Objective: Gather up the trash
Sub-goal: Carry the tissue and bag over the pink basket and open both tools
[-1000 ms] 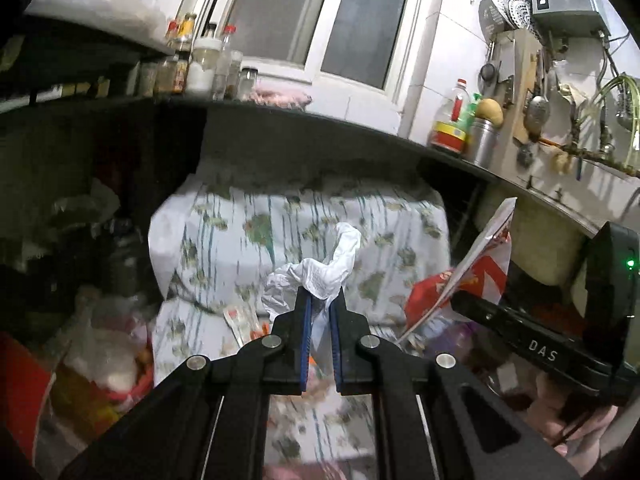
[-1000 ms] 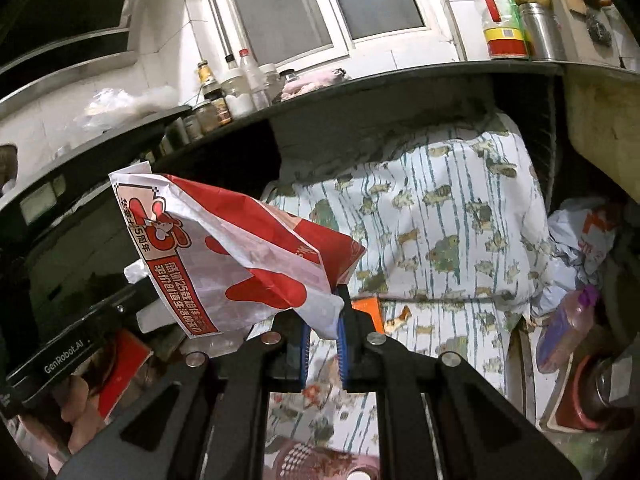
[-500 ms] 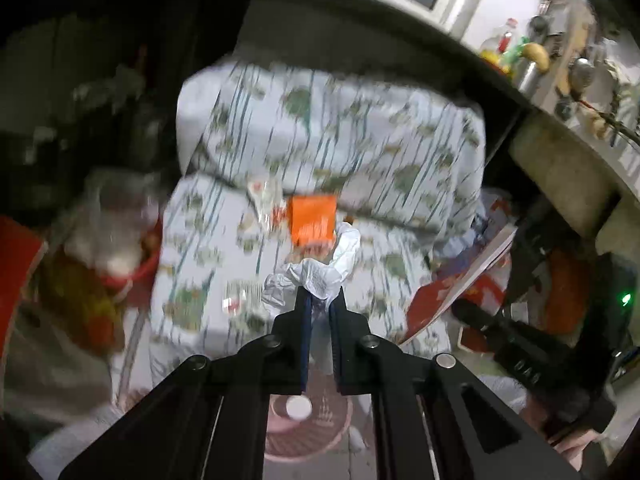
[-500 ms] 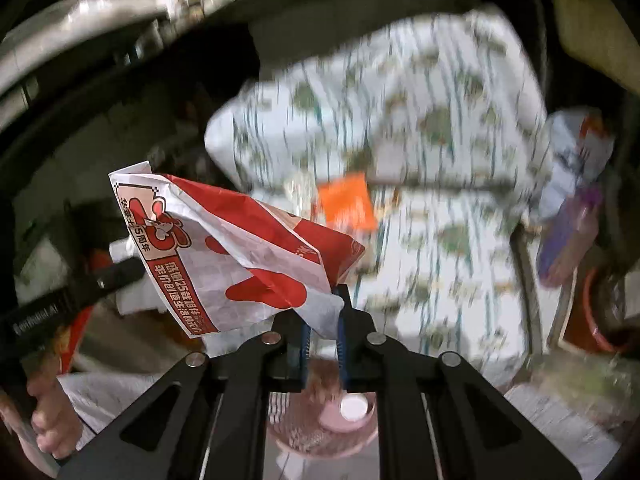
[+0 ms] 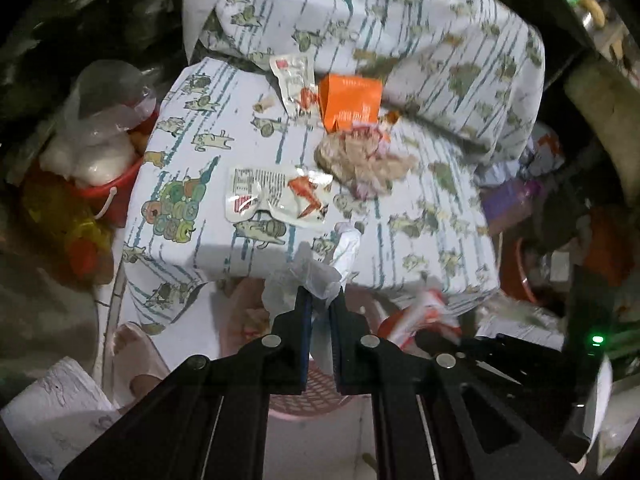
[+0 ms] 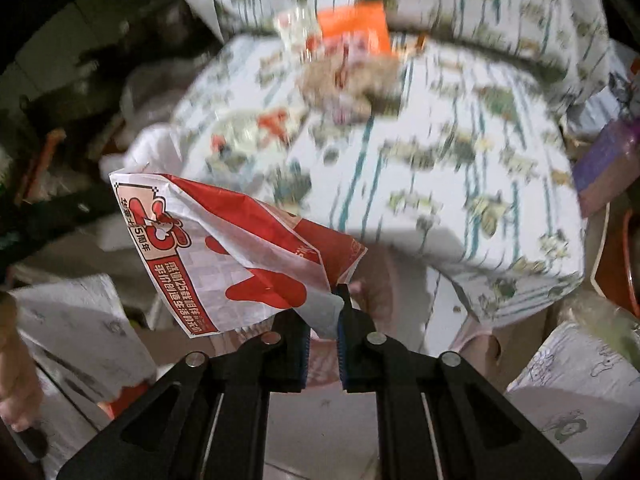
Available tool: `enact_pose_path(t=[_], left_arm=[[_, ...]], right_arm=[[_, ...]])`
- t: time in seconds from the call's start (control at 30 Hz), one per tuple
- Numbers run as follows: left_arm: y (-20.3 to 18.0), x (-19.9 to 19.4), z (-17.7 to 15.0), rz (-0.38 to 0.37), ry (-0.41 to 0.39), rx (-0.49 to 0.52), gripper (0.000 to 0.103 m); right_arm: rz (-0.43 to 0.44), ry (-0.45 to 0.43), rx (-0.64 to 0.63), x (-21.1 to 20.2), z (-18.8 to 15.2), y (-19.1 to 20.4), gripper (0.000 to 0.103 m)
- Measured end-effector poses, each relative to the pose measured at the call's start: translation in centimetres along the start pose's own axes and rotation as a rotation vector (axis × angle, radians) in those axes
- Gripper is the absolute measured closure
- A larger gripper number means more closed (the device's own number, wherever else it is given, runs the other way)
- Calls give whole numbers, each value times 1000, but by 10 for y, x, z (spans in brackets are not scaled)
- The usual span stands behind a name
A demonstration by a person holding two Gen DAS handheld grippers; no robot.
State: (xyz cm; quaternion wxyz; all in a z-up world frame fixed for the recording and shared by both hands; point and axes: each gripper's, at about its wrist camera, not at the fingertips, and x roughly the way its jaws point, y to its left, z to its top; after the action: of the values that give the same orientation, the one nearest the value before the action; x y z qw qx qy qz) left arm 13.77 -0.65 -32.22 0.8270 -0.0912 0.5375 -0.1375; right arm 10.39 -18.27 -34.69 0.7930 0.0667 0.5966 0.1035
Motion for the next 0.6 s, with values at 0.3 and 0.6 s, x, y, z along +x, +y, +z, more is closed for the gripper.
enact_pose_path(t=[0.3, 0.6], left_arm=[[0, 19, -4, -32, 79, -20, 93], [1, 33, -3, -12, 129, -31, 78]], right_arm=[[63, 202, 108, 43, -9, -16, 91], [68, 202, 128, 50, -3, -18, 76]])
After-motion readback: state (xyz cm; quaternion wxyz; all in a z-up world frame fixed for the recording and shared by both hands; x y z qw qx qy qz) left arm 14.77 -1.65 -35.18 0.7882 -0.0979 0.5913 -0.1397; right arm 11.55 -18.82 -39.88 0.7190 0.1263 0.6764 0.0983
